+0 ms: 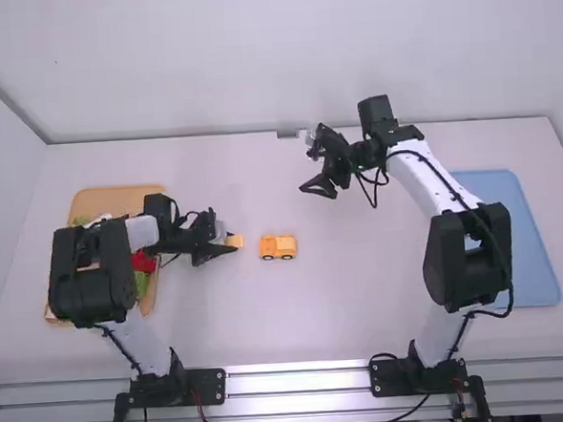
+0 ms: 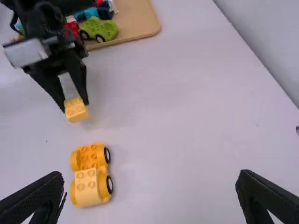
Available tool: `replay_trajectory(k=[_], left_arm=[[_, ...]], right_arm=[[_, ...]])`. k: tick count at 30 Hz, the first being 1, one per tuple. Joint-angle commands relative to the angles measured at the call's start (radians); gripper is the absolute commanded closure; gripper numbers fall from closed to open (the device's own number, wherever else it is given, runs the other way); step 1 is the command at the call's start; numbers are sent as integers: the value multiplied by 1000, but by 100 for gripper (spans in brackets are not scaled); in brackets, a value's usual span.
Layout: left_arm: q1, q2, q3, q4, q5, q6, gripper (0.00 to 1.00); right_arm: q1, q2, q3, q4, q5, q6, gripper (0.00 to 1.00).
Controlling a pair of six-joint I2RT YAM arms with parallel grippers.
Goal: Assemble lego blocks to make yellow taxi
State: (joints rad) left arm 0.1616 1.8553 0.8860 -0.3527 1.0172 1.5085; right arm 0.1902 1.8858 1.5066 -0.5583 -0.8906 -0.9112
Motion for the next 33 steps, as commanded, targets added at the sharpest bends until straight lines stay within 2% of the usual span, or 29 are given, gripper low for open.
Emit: replay_trajectory(k=[1, 4, 5, 10, 13, 19, 27, 30, 33], left_arm=[[-23, -46, 31, -29, 20, 7, 94], [-77, -49, 59, -50, 6, 7, 94], [-79, -49, 60, -50, 5, 7, 94], [-145, -49, 80, -48, -19, 7, 95], [-158, -49, 84, -52, -5, 6, 95], [-189, -28, 79, -39, -8, 0, 96], [-195, -26, 78, -43, -5, -1, 96], [-198, -26, 78, -51, -5, 0, 96], [-216, -26, 78, -50, -12, 0, 96]], right_arm=[[-11, -42, -84, 64, -59, 18, 2], [-7, -52, -246, 298, -48, 121, 2], [-6, -54, -254, 307, -47, 124, 2], [28, -121, -451, 506, 1, 156, 1], [47, -149, -532, 552, -3, 144, 1], [75, -105, -747, 871, -170, 175, 2], [153, 58, -840, 1244, -131, 226, 1], [167, 123, -814, 1293, -93, 279, 2], [171, 189, -771, 1292, -134, 252, 1]])
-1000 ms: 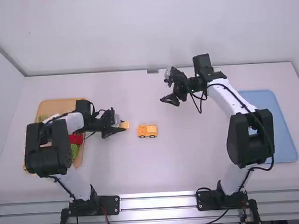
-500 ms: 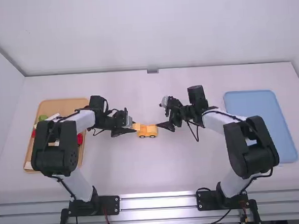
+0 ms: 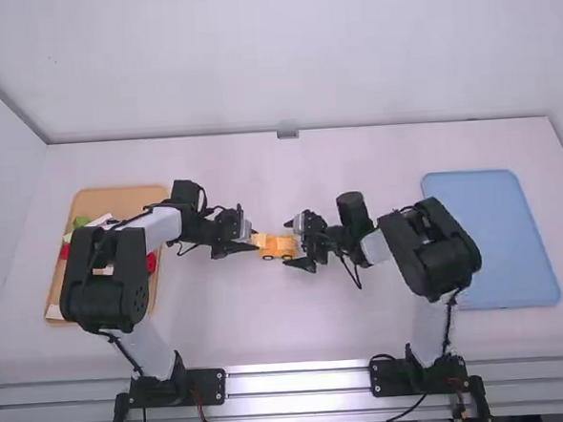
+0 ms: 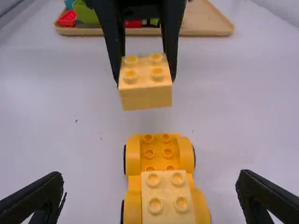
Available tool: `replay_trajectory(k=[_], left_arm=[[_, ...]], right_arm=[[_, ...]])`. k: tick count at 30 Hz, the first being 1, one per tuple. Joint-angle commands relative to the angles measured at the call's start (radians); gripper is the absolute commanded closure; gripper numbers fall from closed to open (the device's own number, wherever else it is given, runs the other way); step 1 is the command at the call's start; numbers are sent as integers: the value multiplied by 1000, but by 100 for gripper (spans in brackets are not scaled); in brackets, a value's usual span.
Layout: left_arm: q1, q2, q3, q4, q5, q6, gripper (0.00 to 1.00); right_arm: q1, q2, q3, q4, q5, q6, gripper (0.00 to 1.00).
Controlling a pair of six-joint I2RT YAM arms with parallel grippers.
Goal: Assemble lego blocks to make yellow taxi
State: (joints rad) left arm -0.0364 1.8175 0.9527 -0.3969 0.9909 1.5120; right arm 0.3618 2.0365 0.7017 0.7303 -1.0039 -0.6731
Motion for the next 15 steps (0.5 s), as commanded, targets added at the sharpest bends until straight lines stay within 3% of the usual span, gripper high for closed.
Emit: replay_trajectory(k=[1, 8, 15], left_arm=[[-25, 12, 11, -6, 13, -3, 96], [-36, 12, 10, 21, 13, -45, 96], [-43, 50, 6, 54, -2, -68, 98]], right_arm=[[-2, 63, 47, 3, -40, -13, 1], [29, 118, 82, 3, 112, 18, 1], [48, 138, 91, 9, 119, -15, 0]])
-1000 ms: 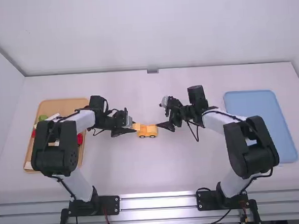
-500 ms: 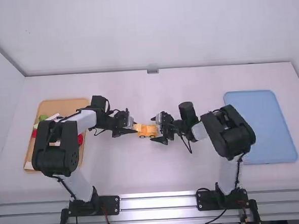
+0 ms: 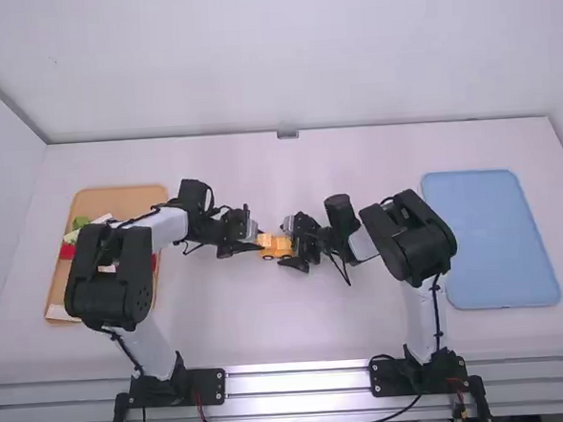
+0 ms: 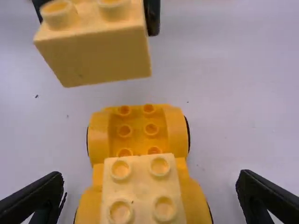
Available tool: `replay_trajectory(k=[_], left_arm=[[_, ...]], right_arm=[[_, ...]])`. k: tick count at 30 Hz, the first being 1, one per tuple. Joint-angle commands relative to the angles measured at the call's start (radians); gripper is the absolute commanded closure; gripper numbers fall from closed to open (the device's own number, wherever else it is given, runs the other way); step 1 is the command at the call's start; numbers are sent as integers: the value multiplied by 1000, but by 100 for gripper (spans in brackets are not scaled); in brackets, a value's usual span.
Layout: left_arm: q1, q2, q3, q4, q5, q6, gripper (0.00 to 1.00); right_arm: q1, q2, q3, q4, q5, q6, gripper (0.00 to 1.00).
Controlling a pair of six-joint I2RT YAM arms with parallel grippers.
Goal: Assemble lego blocks to make yellow taxi
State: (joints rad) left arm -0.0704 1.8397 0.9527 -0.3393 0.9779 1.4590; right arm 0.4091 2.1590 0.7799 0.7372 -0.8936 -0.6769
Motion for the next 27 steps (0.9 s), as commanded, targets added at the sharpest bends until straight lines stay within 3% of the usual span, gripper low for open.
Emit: replay_trajectory(k=[1, 17, 27], left_arm=[[-10, 34, 6, 0, 12, -14, 98], [-37, 116, 6, 113, 27, -84, 98], [-45, 117, 6, 150, -56, -171, 98]], right_arm=[[-3, 15, 13, 1, 8, -11, 2], [-2, 15, 14, -42, 54, -47, 40], [-2, 15, 44, -122, 53, -64, 44]])
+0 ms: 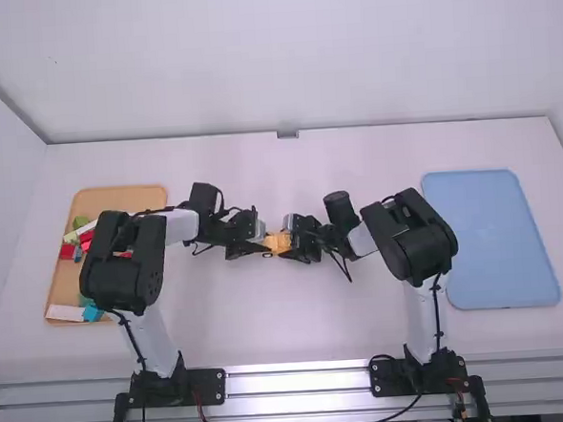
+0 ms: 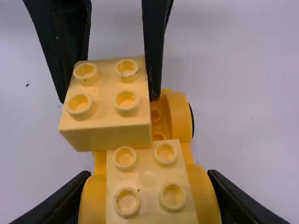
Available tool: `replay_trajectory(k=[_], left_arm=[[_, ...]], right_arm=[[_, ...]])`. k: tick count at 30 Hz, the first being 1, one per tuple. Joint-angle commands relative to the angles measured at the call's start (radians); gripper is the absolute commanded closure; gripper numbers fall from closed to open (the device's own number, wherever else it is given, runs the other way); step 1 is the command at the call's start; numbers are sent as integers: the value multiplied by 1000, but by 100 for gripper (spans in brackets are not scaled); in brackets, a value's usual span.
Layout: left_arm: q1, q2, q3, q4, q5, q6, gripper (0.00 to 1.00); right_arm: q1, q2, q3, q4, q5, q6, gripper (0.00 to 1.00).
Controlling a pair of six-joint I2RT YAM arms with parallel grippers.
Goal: Assemble lego blocks to make yellow taxi
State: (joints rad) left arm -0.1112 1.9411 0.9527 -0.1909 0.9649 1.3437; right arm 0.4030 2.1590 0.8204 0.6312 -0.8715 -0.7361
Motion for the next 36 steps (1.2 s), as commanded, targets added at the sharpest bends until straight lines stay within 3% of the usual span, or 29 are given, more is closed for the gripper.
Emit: replay_trajectory(k=[1, 6, 28, 34, 36], left_arm=[[1, 15, 6, 6, -38, -63, 98], [32, 15, 15, 1, 20, -35, 98], [-19, 38, 7, 14, -68, -47, 98], [-19, 38, 7, 17, -105, -47, 84], [-19, 38, 7, 15, -117, -47, 75]], right_arm=[[4, 15, 3, -14, 31, -5, 44], [4, 15, 3, -15, 32, -5, 44], [4, 15, 3, -19, 5, -10, 43], [4, 15, 3, -19, 4, -9, 43], [4, 15, 3, -19, 5, -9, 43]])
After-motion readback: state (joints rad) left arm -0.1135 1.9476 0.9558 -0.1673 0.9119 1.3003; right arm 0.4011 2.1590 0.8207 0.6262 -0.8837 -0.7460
